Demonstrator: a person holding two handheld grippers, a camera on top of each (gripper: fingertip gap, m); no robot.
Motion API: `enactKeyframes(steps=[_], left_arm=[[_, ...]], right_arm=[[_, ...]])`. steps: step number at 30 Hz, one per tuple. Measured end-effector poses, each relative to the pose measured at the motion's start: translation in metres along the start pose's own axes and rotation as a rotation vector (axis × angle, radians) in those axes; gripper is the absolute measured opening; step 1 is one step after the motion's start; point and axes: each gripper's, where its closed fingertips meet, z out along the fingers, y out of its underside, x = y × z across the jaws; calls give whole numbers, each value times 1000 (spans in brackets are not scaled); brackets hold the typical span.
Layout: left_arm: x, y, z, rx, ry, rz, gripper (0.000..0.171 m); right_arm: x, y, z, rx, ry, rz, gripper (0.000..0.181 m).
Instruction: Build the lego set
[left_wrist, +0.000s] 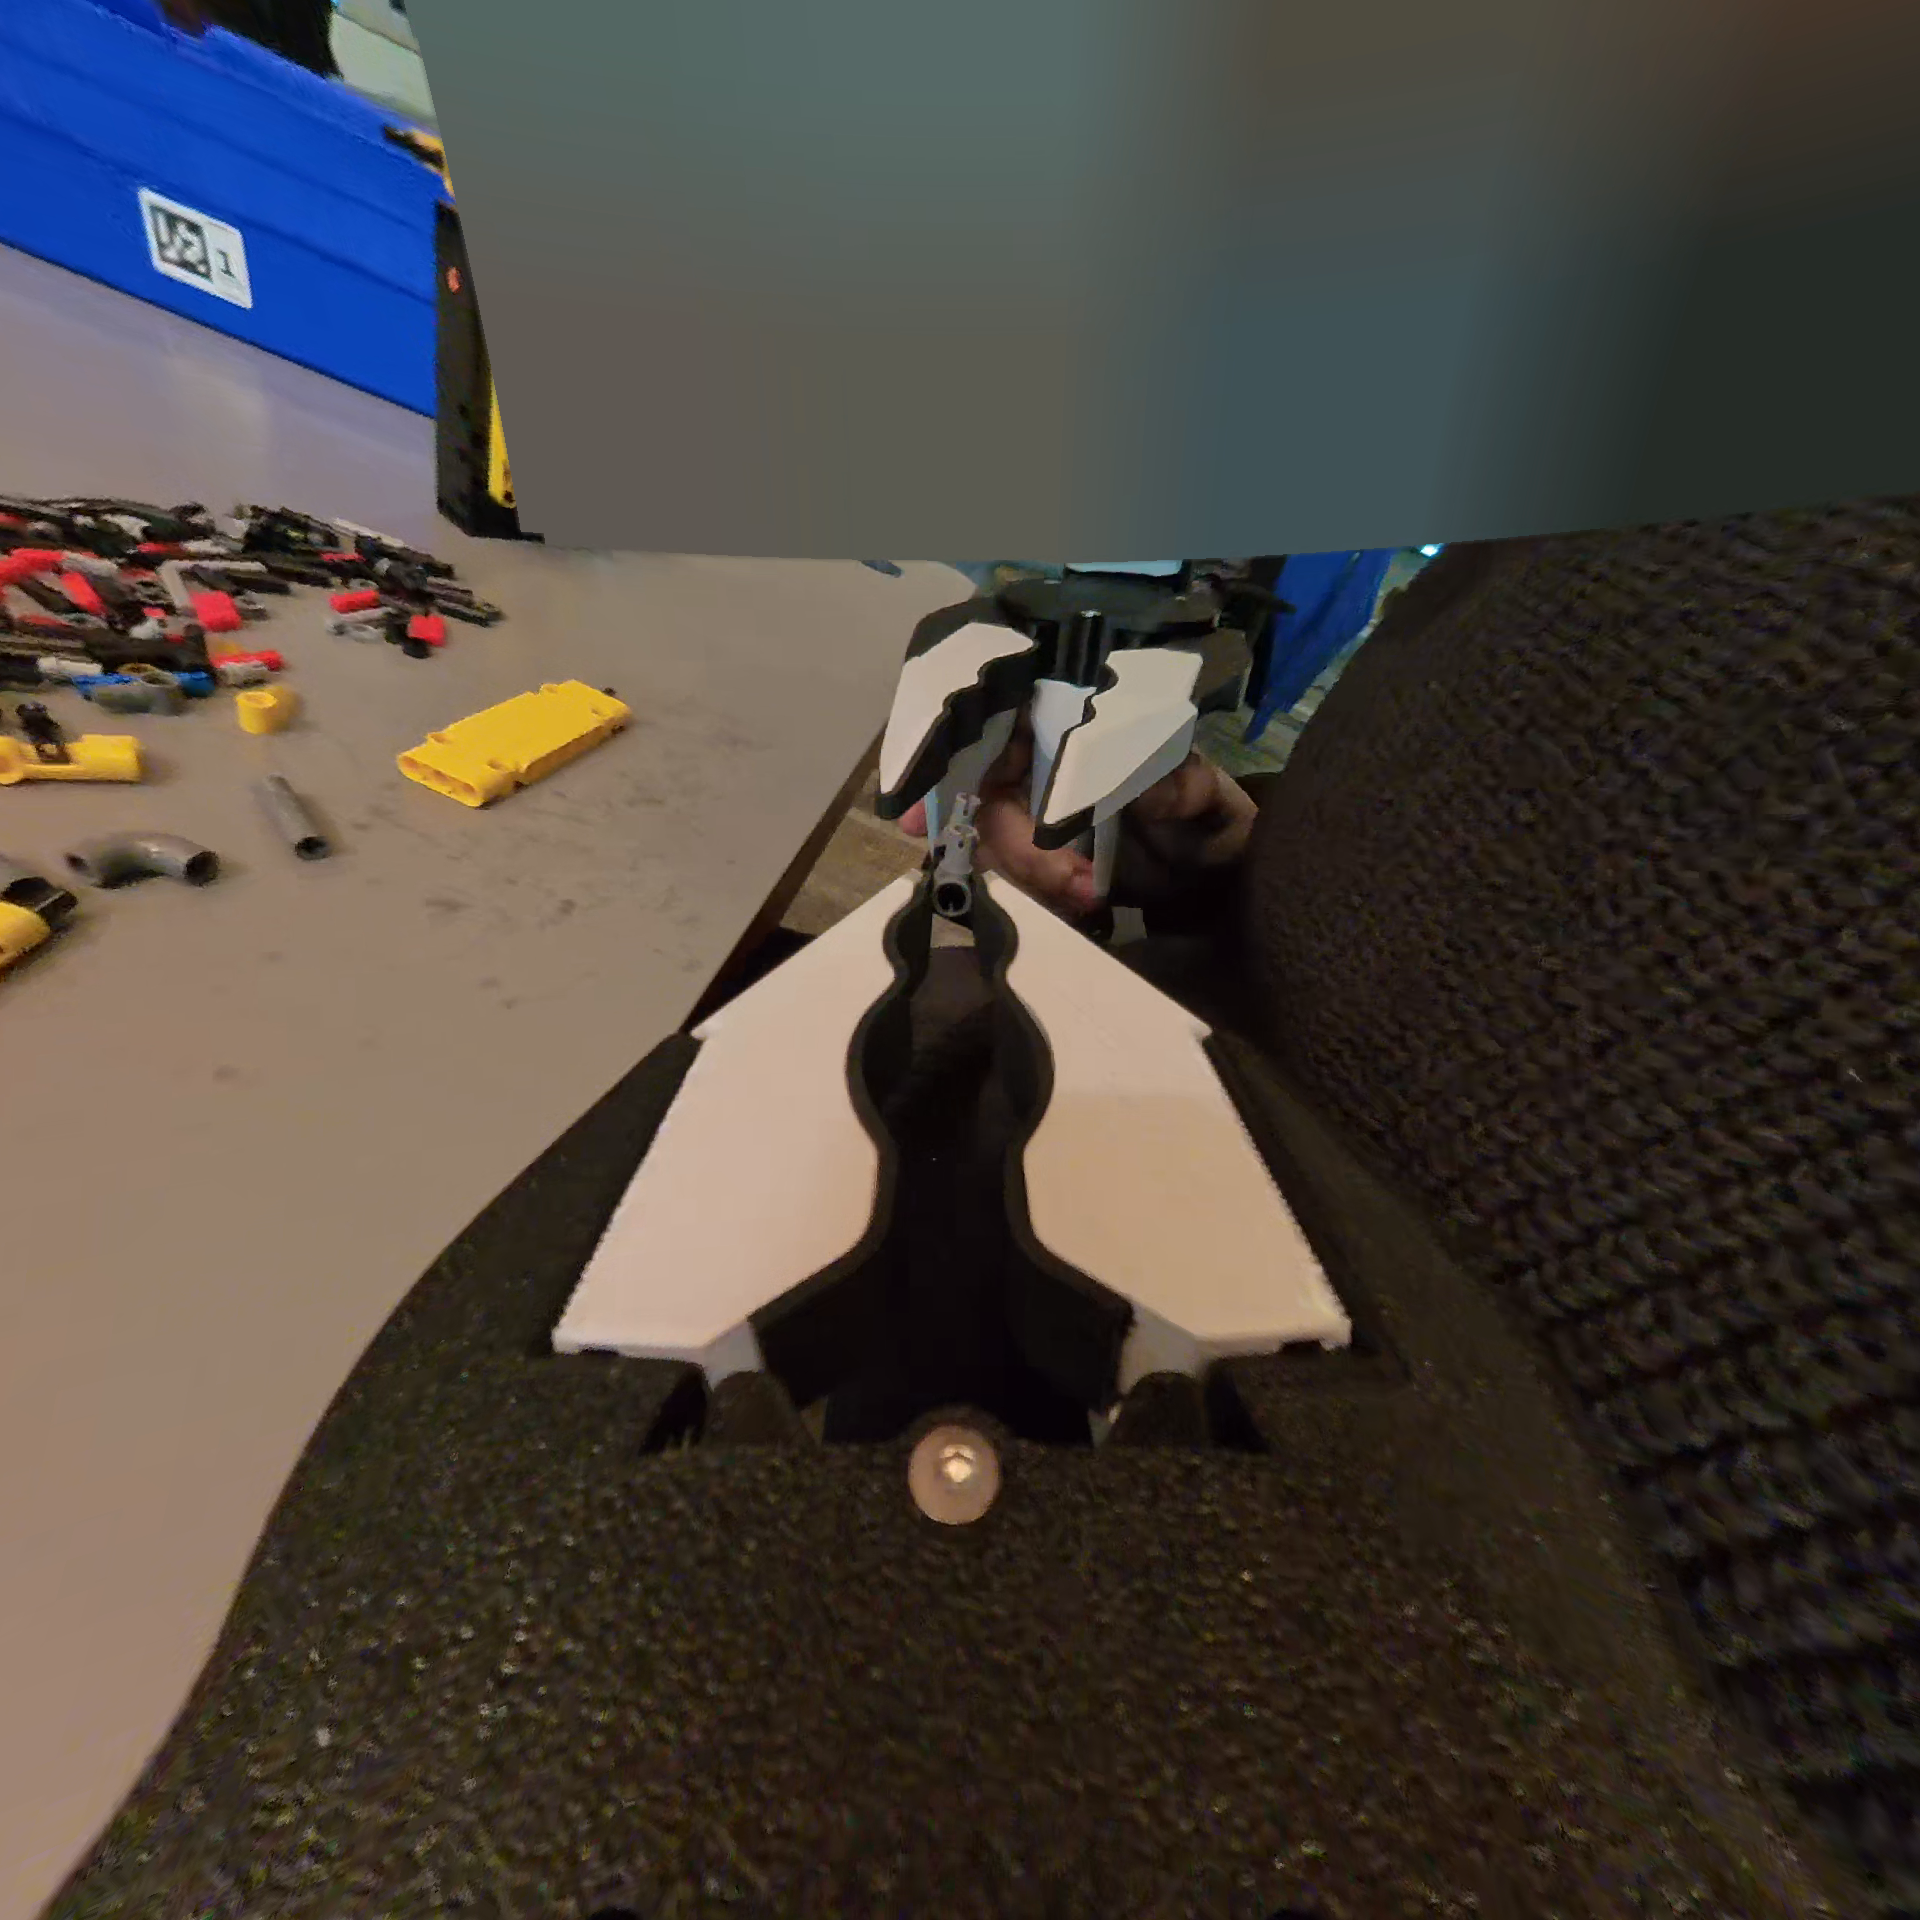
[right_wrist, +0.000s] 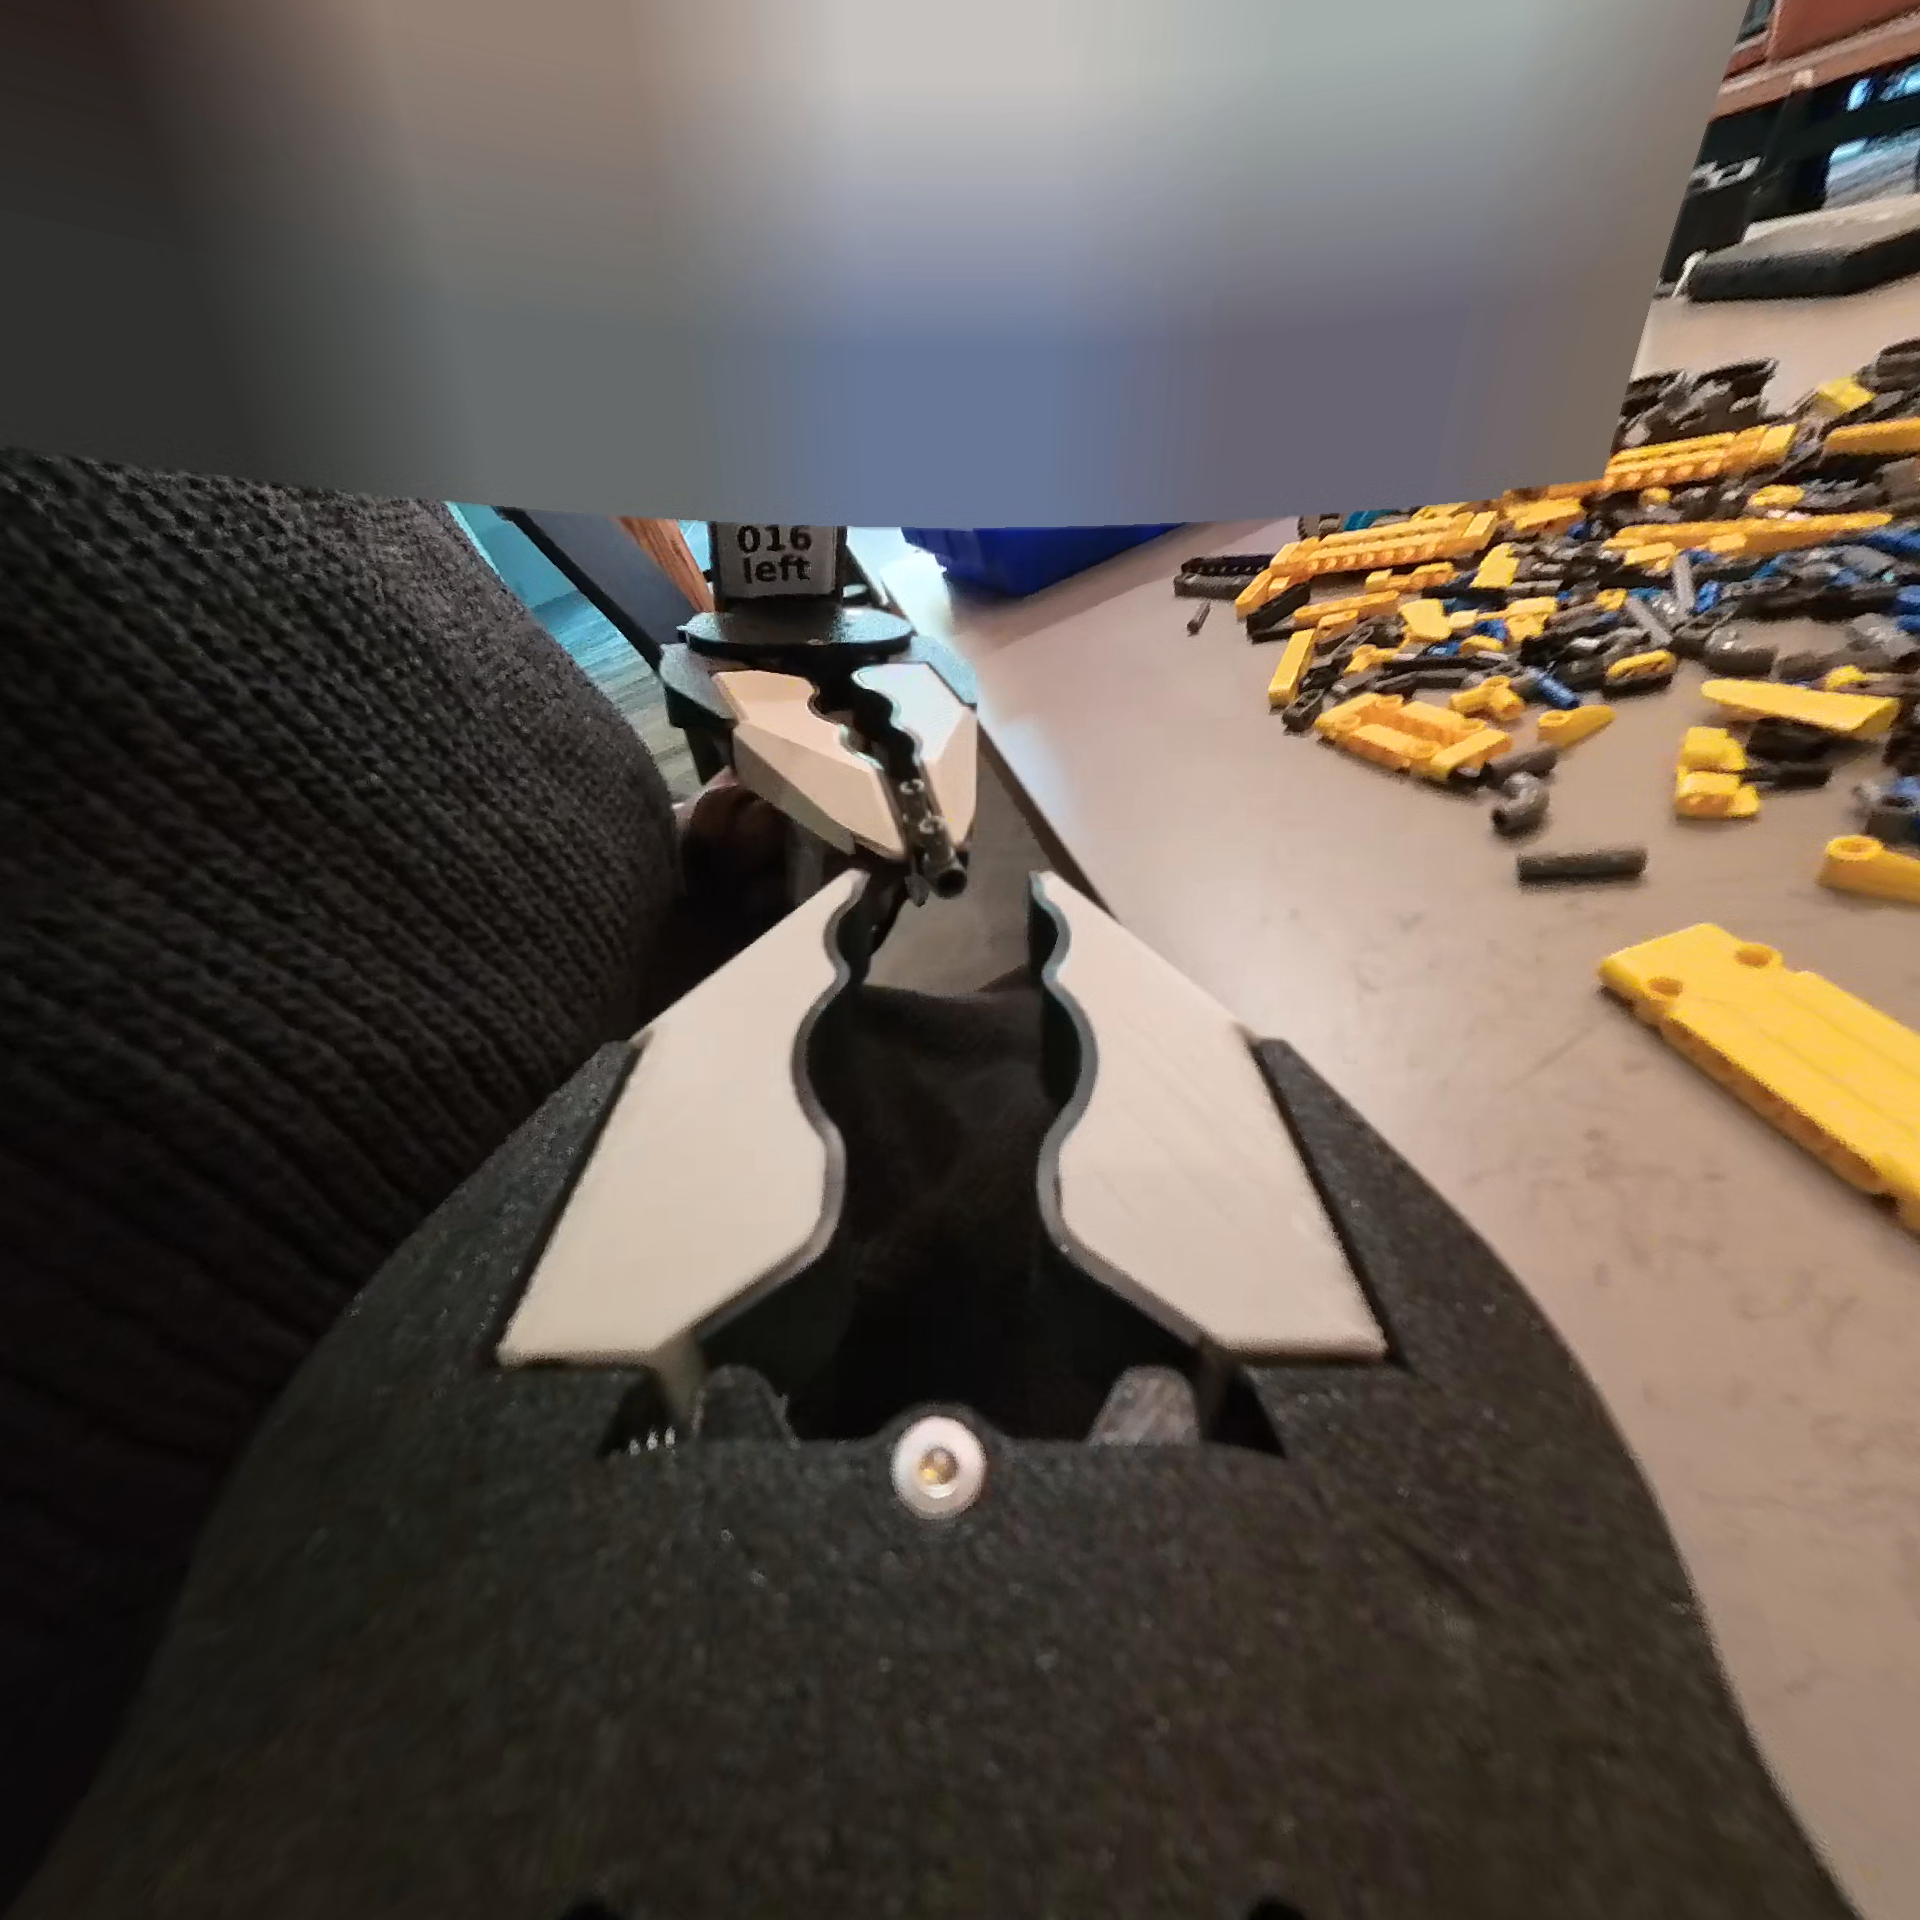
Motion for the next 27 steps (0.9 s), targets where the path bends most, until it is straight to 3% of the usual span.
enactKeyframes(steps=[2,6,10,17,27], left_arm=[[-9,-4,2,9,-29,-73,6],[-34,-24,-1,153,-27,-400,6],[-50,-25,1,183,-37,-530,6],[-63,-32,0,179,-50,-565,6],[-81,-74,7,225,54,-545,6]], right_arm=[[6,-6,4,18,30,-38,29],[25,-19,12,37,152,-160,30],[46,-28,20,20,275,-276,30],[58,-36,20,31,250,-235,30],[87,-57,13,10,299,-250,30]])
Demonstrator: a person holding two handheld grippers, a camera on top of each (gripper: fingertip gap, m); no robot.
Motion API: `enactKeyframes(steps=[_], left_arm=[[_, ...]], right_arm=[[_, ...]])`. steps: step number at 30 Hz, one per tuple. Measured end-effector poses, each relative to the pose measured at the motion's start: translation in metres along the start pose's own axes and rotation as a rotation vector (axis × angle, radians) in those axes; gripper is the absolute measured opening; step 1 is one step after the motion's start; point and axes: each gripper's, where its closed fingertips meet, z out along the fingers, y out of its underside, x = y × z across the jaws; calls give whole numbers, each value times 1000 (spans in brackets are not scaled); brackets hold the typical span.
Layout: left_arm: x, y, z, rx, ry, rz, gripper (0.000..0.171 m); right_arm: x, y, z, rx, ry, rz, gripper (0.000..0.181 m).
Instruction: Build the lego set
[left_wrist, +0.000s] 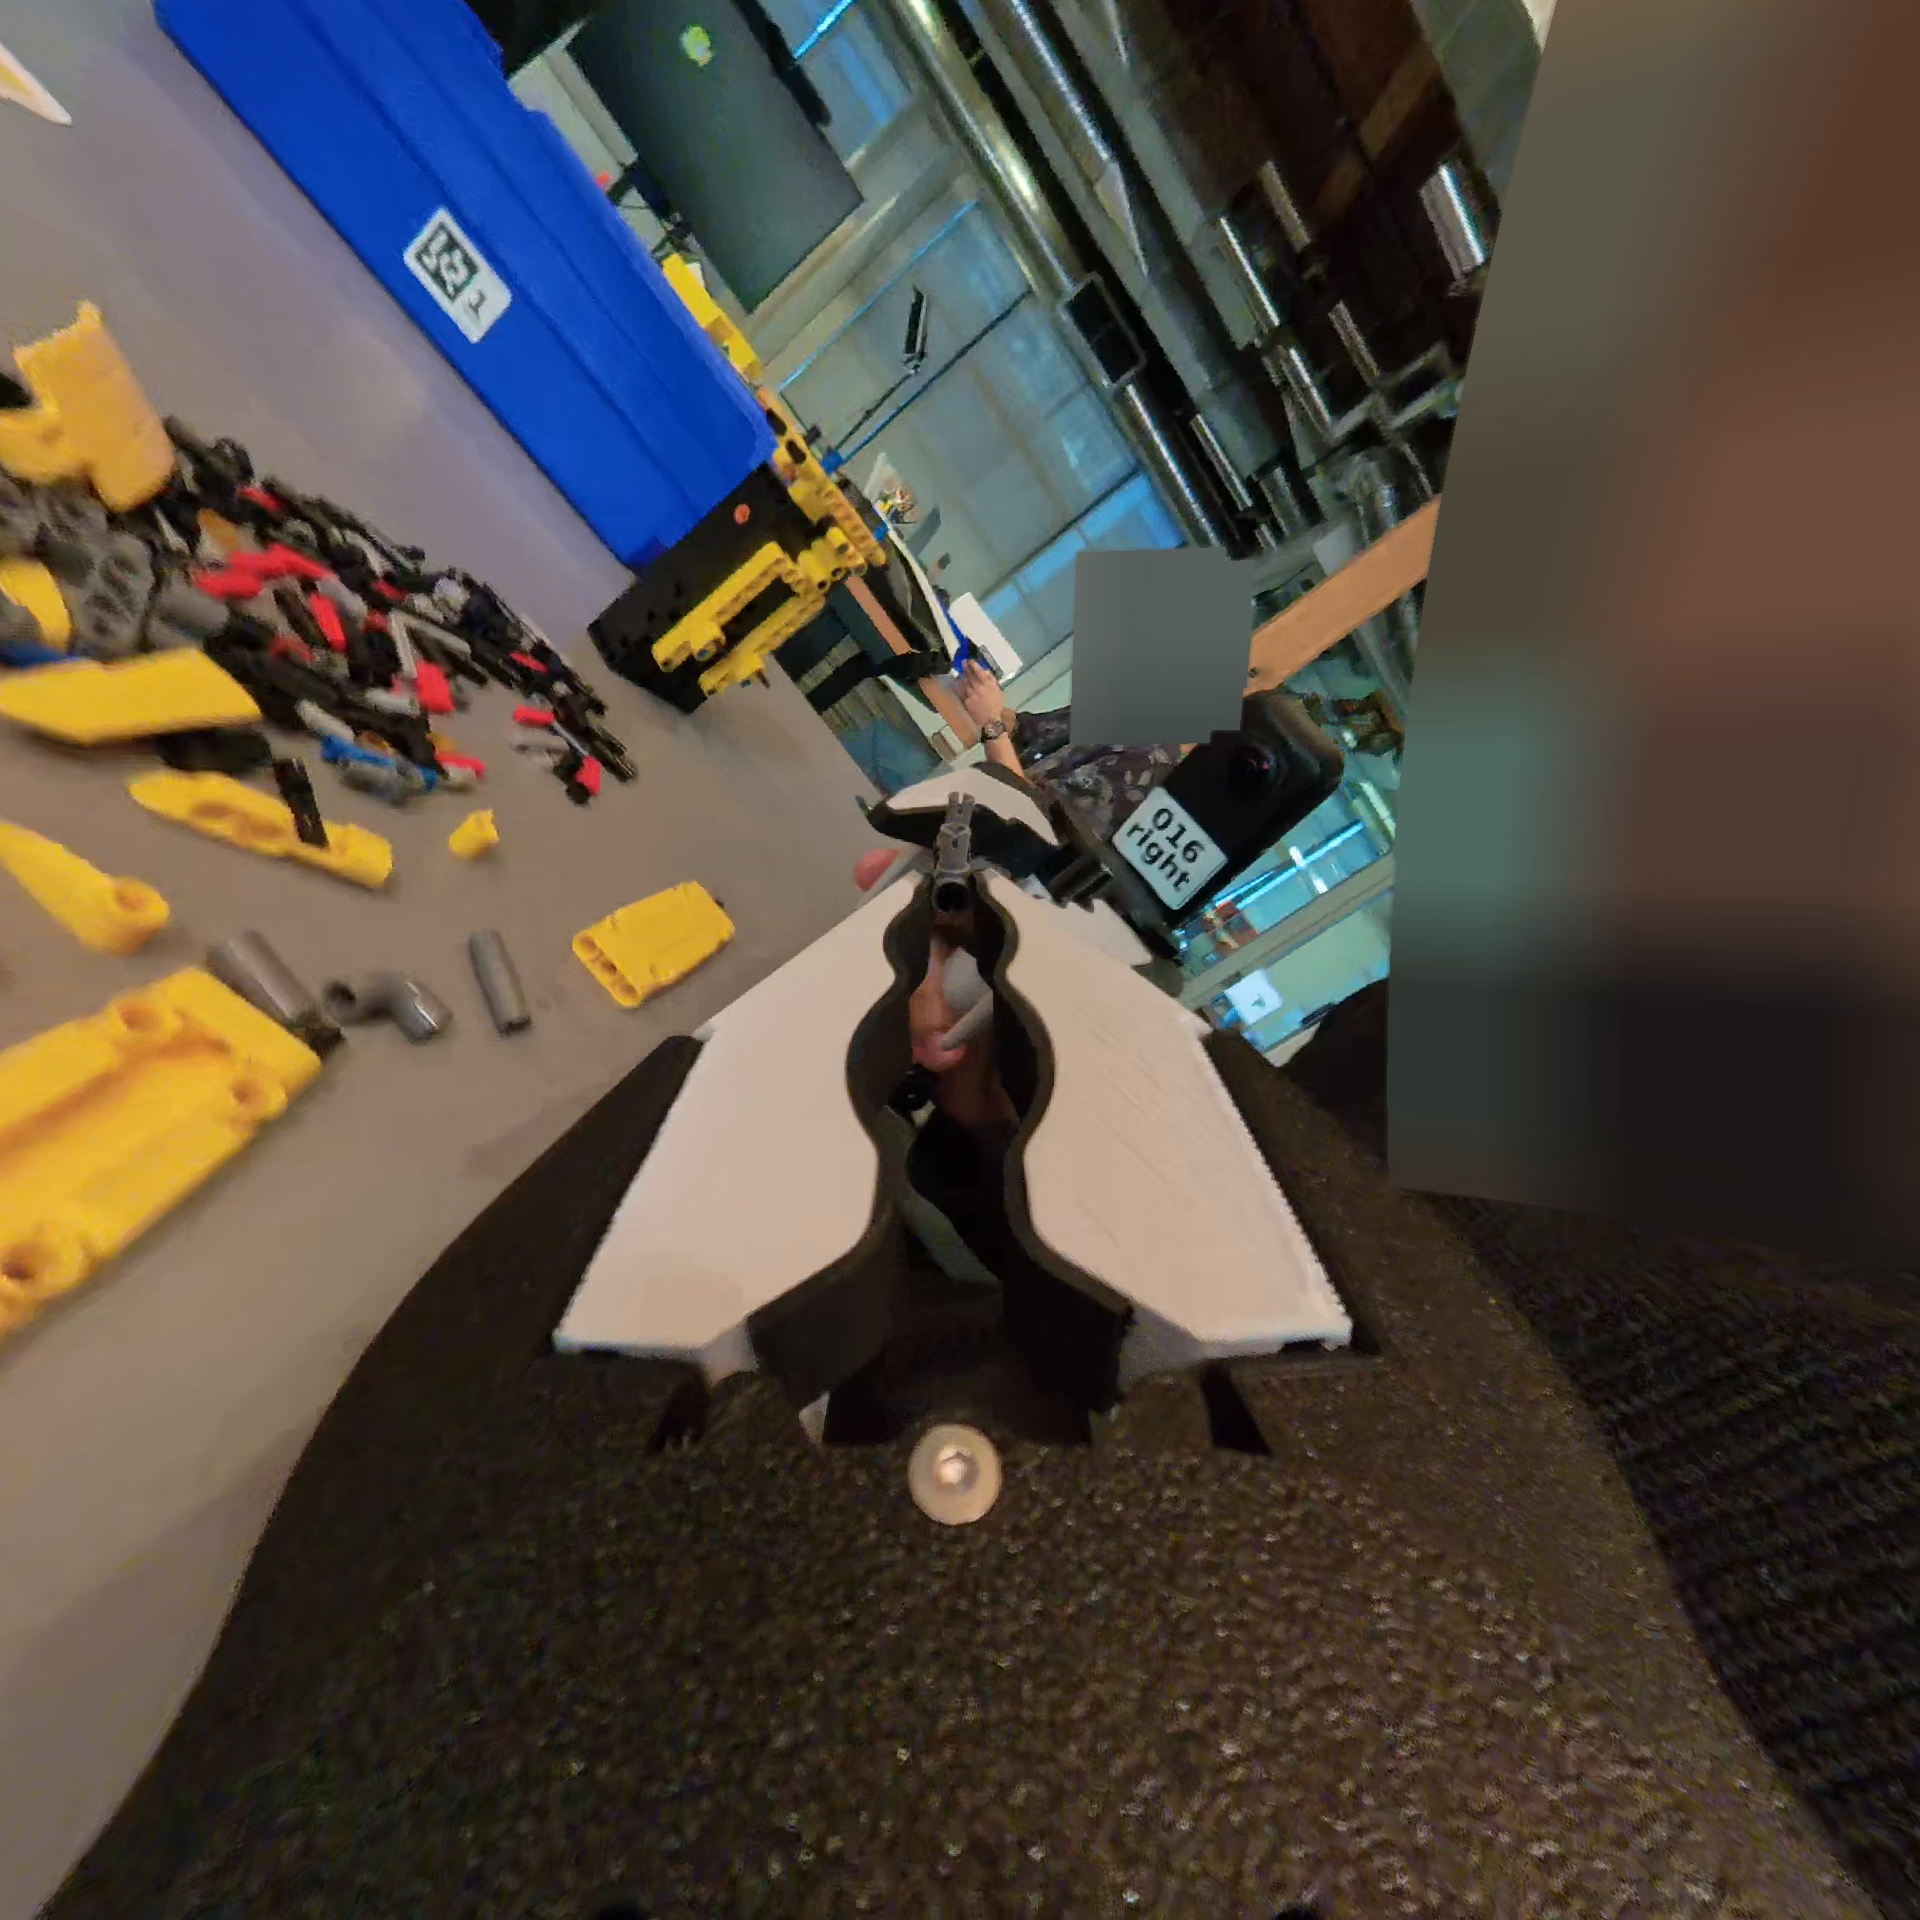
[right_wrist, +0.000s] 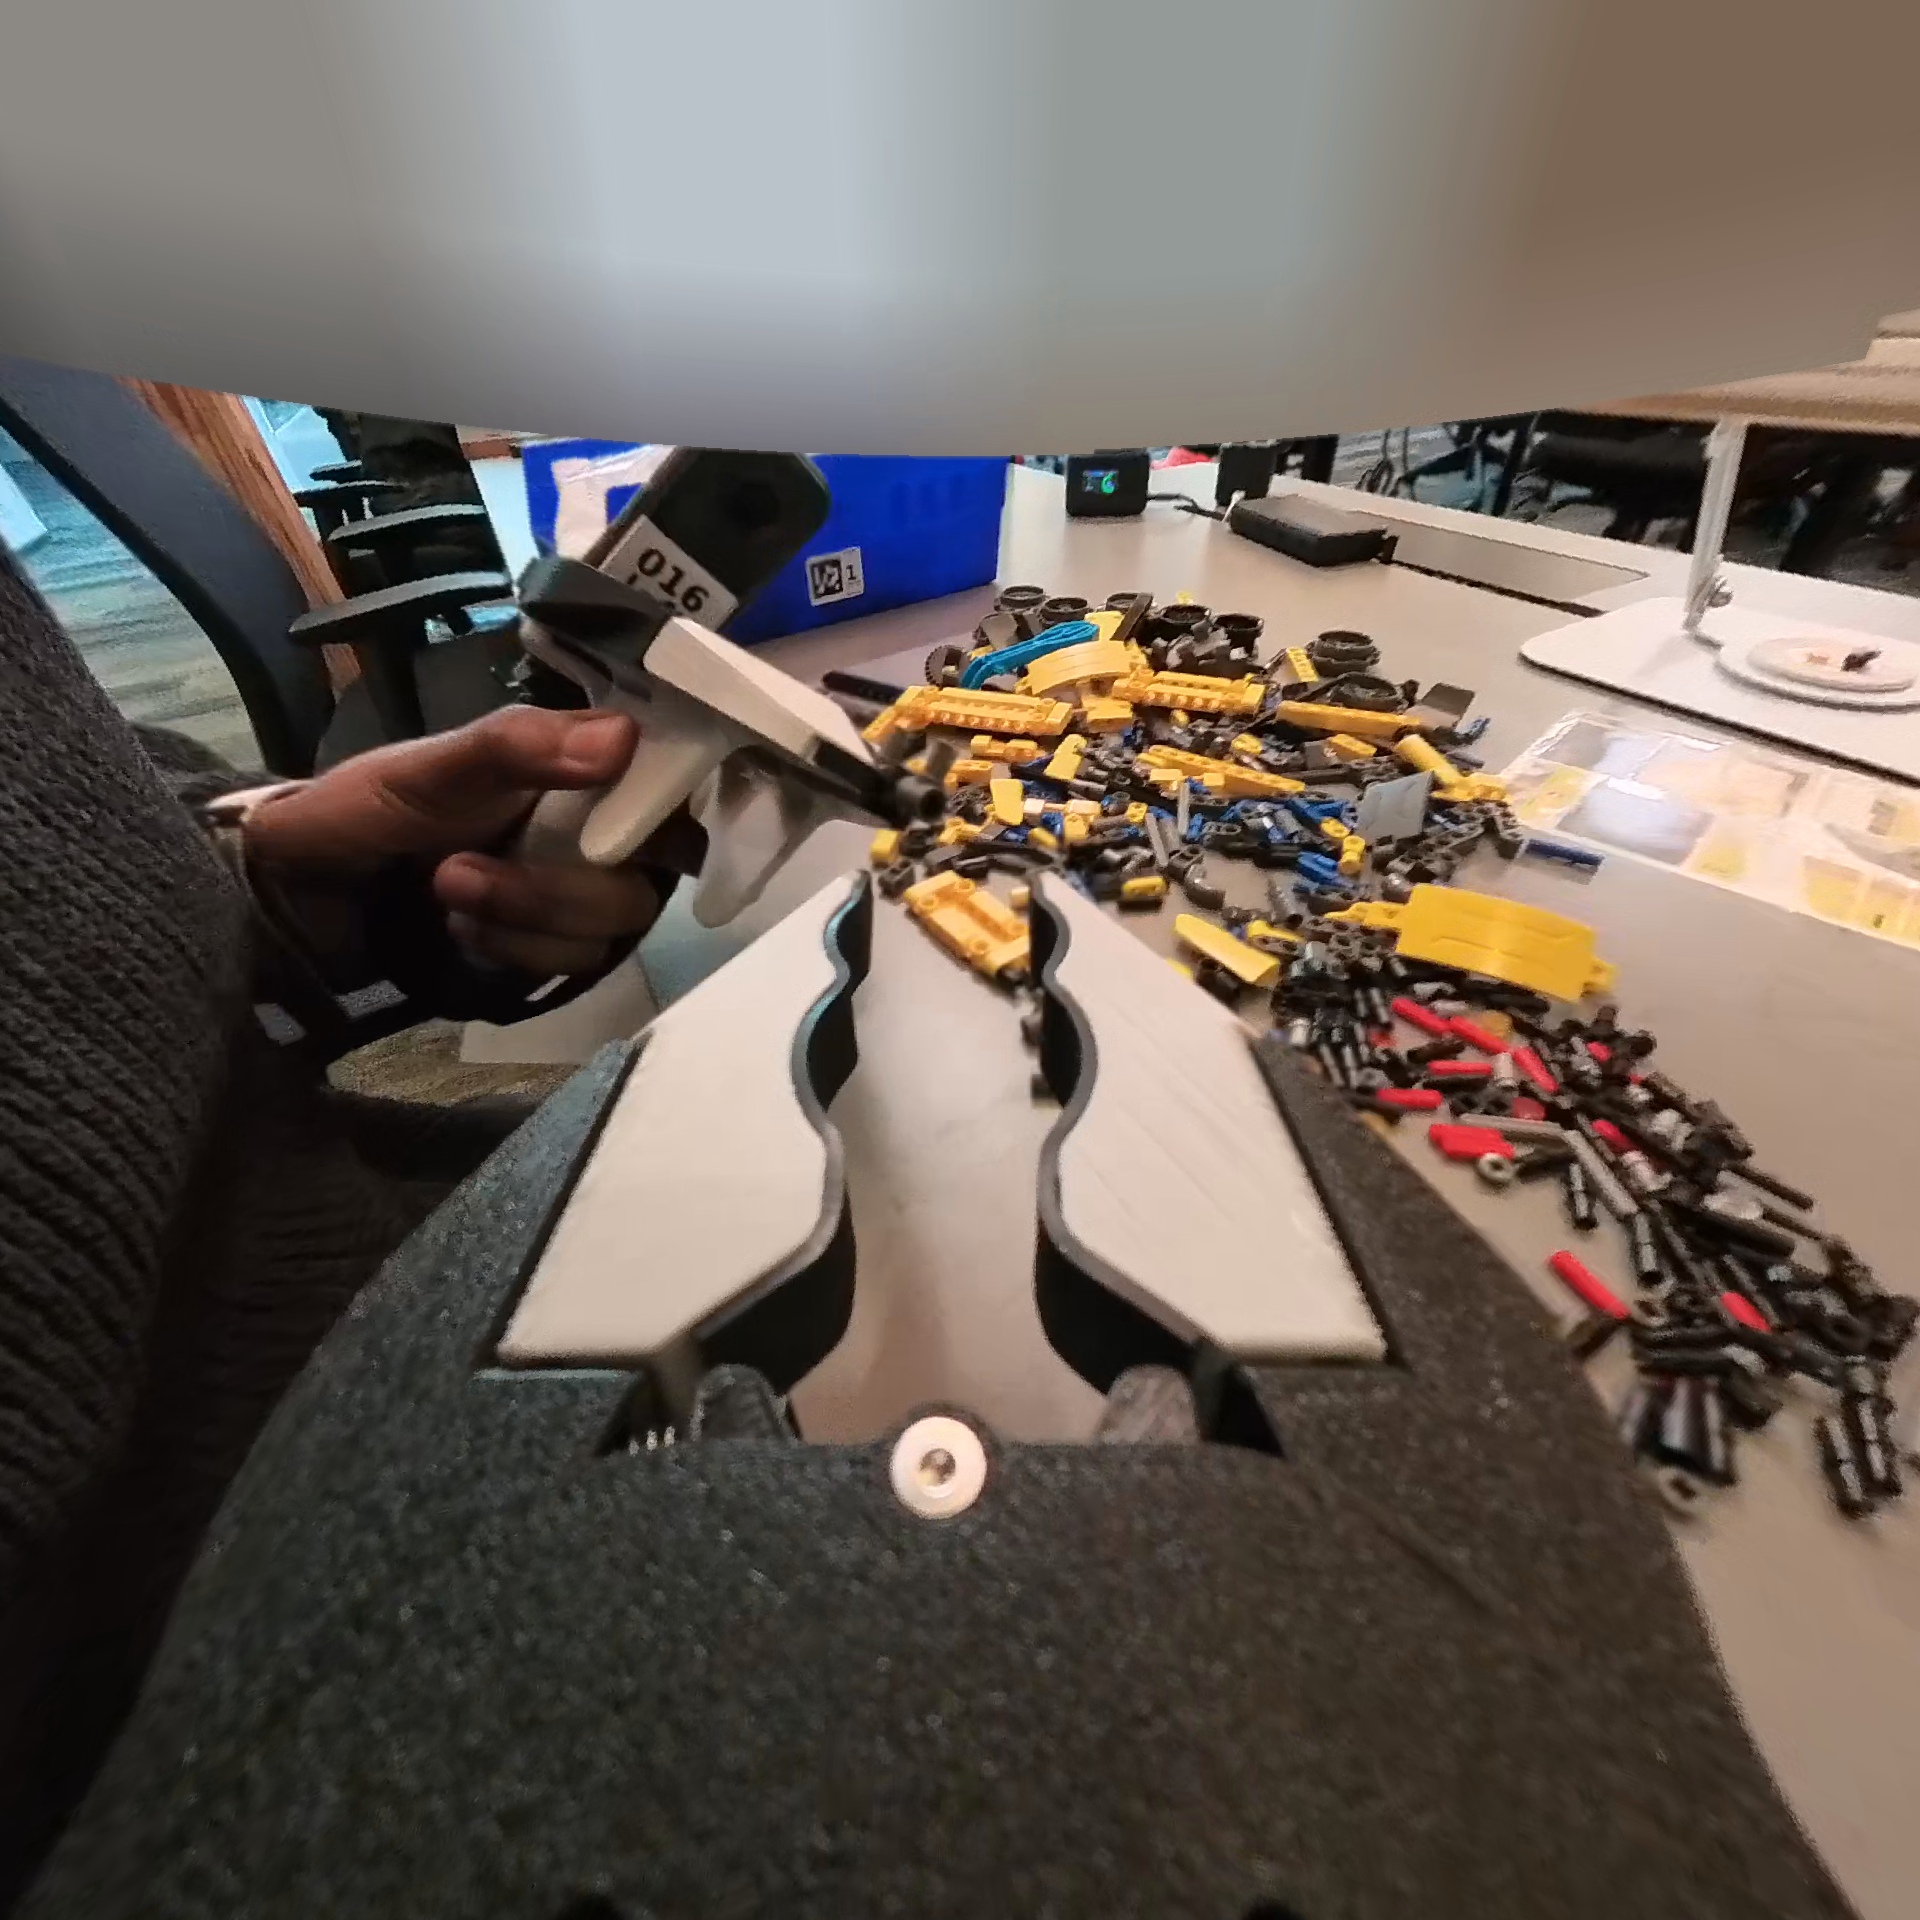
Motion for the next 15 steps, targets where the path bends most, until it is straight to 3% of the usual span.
enactKeyframes(steps=[4,8,11,15], left_arm=[[-9,-29,3,-21,-52,206,6],[-23,-64,2,-63,-140,399,7],[-41,-82,-4,-86,-243,539,6],[-64,-91,-14,-118,-354,690,6]], right_arm=[[28,-11,-7,24,97,-94,30],[65,4,-21,-82,238,-175,25],[90,13,-34,-124,305,-151,23],[106,7,-43,-50,312,-55,23]])
